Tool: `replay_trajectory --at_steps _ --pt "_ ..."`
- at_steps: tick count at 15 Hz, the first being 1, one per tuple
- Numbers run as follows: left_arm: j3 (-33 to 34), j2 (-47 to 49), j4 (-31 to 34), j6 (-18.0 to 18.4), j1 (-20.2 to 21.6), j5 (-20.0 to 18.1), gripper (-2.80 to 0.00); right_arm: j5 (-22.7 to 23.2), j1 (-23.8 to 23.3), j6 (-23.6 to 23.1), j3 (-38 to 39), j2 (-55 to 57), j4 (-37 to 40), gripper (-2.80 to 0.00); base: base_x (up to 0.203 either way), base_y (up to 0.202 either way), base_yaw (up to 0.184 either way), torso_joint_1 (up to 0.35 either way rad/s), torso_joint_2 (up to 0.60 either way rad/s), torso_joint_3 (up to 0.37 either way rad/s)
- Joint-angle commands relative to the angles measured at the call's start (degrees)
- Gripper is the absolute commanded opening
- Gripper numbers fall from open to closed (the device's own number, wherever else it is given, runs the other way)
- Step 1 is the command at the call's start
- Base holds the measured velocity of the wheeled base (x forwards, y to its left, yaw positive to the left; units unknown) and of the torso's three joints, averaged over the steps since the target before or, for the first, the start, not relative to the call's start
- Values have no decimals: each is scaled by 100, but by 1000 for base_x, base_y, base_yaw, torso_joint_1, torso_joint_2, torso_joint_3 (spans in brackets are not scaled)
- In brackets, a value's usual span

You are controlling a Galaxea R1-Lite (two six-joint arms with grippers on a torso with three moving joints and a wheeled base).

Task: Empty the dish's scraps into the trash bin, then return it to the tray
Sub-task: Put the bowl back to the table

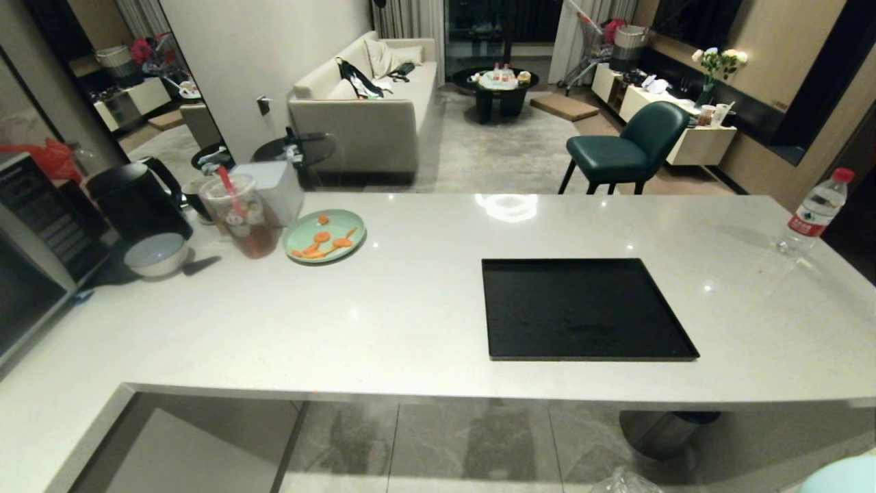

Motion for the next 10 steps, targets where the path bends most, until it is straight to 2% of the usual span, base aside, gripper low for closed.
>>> replay_trajectory --at_steps 1,10 --pt "0 6 -2 -6 2 4 -280 -2 4 -23 0 7 -4 -280 0 0 0 0 0 0" --pt "0 4 -2 -6 -2 1 -280 -11 4 -112 0 7 -11 -280 0 0 0 0 0 0"
